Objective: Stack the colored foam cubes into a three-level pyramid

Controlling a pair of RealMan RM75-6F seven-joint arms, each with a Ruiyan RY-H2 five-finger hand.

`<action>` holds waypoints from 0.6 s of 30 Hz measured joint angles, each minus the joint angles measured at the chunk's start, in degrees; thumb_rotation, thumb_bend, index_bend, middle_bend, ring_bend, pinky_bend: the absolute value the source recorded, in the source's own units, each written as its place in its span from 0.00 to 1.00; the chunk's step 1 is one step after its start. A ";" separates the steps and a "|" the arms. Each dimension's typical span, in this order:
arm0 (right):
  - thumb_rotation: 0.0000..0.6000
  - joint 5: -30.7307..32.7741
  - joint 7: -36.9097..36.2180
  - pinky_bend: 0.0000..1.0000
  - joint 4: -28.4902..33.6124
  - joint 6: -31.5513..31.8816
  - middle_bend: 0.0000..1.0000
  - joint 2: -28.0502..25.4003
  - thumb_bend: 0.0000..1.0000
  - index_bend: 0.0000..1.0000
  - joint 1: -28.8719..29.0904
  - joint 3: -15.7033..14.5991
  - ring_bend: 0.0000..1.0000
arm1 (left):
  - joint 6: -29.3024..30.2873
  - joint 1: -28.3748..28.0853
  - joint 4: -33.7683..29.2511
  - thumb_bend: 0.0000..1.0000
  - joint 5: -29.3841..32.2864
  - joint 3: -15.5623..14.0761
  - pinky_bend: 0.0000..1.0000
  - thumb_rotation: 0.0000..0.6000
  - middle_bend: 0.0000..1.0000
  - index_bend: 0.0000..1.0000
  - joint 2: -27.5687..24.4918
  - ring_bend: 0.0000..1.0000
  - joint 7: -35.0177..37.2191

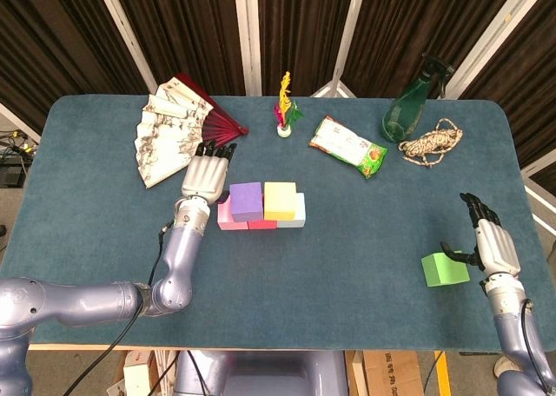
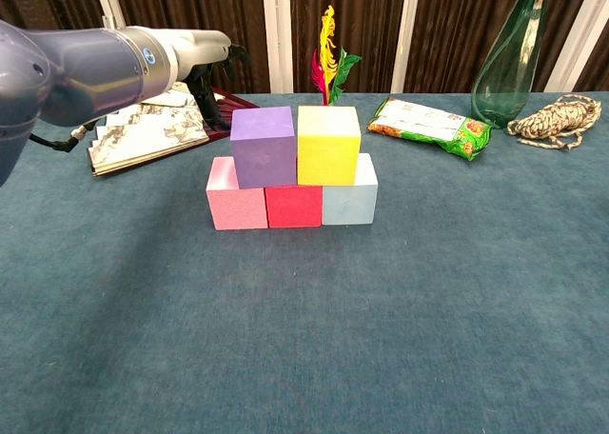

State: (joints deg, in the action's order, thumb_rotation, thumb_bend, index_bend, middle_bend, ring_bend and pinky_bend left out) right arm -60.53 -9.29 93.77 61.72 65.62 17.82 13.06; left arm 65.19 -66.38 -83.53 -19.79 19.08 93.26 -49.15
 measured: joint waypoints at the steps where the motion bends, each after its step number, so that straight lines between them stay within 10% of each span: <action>1: 1.00 0.00 -0.01 0.00 -0.02 0.01 0.00 0.00 0.32 0.00 0.00 0.02 0.00 | -0.05 -0.05 0.12 0.37 0.03 0.07 0.03 1.00 0.12 0.00 0.11 0.00 -0.05; 18: 1.00 0.07 -0.12 0.00 0.00 -0.12 0.00 -0.04 0.32 0.00 -0.01 0.04 0.00 | -0.44 -0.57 1.50 0.37 -0.03 0.61 0.03 1.00 0.12 0.00 1.45 0.00 -0.68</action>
State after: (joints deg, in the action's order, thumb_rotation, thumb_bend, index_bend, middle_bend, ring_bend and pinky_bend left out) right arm -60.46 -9.41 93.77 61.60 65.58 17.81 13.10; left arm 64.75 -66.95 -82.03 -19.82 19.69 94.71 -49.83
